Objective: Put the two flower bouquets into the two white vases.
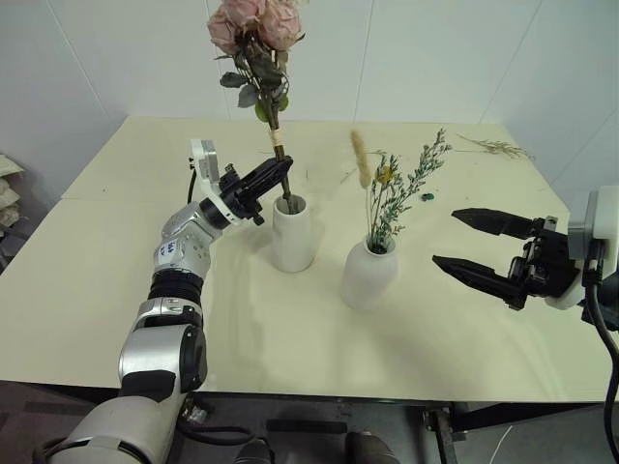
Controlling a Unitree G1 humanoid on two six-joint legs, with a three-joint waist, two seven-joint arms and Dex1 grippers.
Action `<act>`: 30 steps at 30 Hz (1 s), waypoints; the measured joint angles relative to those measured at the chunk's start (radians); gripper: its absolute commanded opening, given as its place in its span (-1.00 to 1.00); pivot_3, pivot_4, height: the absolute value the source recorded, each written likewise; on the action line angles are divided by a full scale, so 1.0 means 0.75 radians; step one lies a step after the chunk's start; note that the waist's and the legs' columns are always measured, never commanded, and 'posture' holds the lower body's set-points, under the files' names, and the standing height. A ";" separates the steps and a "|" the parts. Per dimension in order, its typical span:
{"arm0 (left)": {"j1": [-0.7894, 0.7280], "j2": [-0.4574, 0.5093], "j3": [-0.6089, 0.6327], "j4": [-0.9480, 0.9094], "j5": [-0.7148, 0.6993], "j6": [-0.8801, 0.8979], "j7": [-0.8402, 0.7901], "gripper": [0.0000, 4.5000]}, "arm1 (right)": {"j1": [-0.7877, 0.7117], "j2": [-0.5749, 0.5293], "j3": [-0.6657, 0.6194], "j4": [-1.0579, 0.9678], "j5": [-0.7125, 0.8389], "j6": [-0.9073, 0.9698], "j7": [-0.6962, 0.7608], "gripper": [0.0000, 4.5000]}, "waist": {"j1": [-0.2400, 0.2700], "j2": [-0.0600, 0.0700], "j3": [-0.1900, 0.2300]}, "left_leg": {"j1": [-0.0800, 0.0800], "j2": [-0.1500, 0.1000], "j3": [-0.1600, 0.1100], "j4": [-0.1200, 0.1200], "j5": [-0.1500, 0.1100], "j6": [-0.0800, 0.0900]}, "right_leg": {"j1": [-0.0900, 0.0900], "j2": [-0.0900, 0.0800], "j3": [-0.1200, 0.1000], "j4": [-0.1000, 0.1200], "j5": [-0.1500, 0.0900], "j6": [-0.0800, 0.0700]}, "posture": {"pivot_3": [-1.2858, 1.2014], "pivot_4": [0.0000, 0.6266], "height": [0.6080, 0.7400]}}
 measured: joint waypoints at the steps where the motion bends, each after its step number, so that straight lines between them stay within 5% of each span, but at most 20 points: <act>1: 0.000 0.000 0.000 0.009 0.006 -0.009 -0.002 -0.72 | 0.000 0.000 0.000 0.000 0.002 0.001 -0.008 0.68 | 0.001 0.000 0.000 | 0.000 0.000 0.000 0.000 0.000 0.000 | 0.000 0.000 0.000 0.000 0.000 0.000 | 0.03 -0.52 1.00; 11: 0.024 0.085 -0.053 -0.114 0.051 0.013 -0.069 0.56 | -0.003 0.000 0.001 0.000 0.019 0.002 -0.032 0.68 | -0.005 0.000 0.000 | 0.000 0.000 0.000 -0.001 0.000 0.000 | 0.000 0.000 0.000 0.000 0.000 0.000 | 0.03 -0.52 1.00; 24: 0.149 0.546 -0.224 -0.207 0.358 -0.049 -0.154 0.56 | -0.062 0.000 0.057 0.098 -0.009 -0.020 0.035 0.68 | 0.000 0.000 0.000 | 0.001 0.000 0.000 -0.001 0.000 0.000 | 0.001 0.001 0.000 0.000 0.001 -0.001 | 0.03 -0.52 1.00; 30: 0.264 0.753 -0.202 -0.283 0.320 -0.011 -0.384 0.56 | -0.083 -0.035 0.095 0.228 -0.092 -0.071 0.152 0.68 | -0.010 0.001 0.000 | 0.001 0.001 0.001 -0.004 0.000 0.001 | -0.001 0.001 0.000 0.000 -0.001 -0.002 | 0.03 -0.52 1.00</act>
